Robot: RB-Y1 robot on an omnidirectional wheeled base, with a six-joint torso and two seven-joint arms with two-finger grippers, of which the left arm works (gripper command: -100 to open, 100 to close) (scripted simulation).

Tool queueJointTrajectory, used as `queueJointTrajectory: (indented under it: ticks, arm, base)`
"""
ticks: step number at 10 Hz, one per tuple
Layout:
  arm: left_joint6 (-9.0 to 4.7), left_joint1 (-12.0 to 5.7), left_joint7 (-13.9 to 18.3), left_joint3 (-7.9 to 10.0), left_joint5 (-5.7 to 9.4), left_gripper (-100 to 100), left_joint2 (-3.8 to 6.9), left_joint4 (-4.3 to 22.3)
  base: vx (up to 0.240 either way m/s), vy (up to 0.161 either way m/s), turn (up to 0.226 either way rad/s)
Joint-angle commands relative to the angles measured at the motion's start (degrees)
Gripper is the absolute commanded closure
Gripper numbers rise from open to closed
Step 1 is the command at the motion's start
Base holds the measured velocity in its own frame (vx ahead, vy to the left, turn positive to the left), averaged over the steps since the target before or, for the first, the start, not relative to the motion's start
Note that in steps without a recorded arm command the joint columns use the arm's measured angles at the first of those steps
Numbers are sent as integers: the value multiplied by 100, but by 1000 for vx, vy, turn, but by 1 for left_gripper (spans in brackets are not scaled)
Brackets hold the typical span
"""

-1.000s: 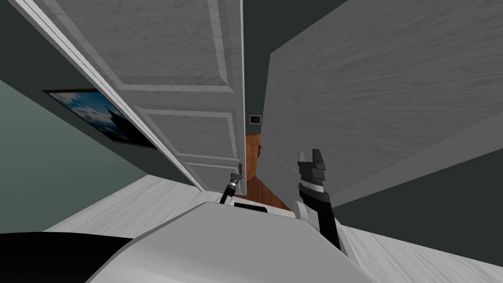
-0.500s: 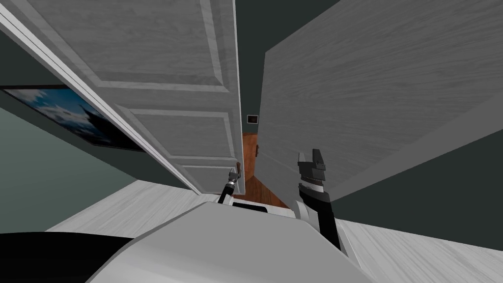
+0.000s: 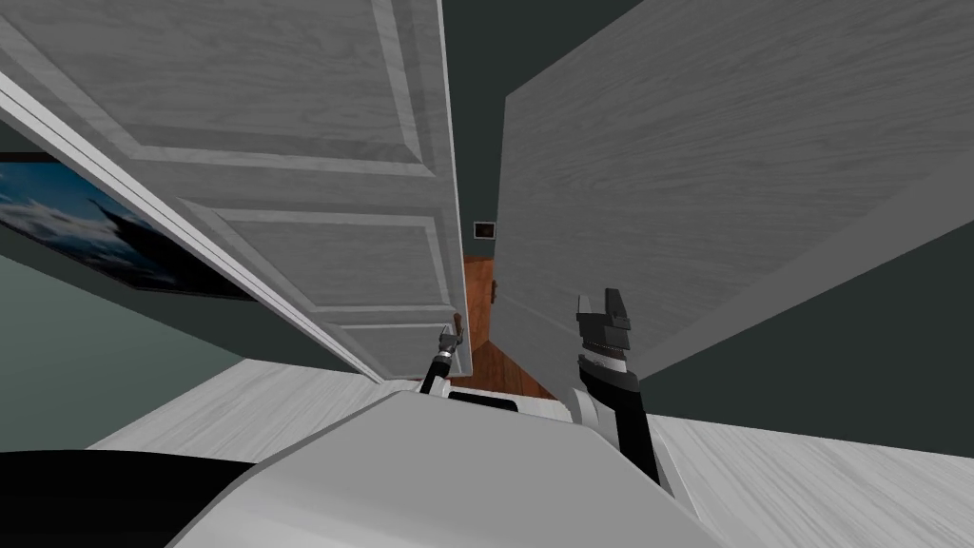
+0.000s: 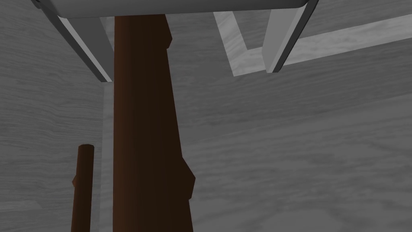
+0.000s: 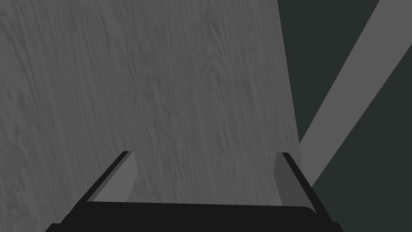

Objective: Push the door open

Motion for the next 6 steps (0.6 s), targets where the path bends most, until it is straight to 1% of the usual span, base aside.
queueJointTrajectory:
  ticks: [1,2,3,4,5,6]
  arm:
    - [-25,23,9,217,70,100,164,6]
    - [-25,23,9,217,70,100,164,6]
    - [-31,15,-2,366,105,100,180,27]
    - [-31,15,-2,381,105,100,180,27]
    - [-37,7,-13,511,139,100,196,47]
    - [-37,7,-13,544,139,100,196,47]
  base:
    - [25,-8,-84]
    - [24,-7,11]
    - [23,-20,-145]
    - [19,-8,-70]
    - [23,-9,-145]
    - [25,-17,-85]
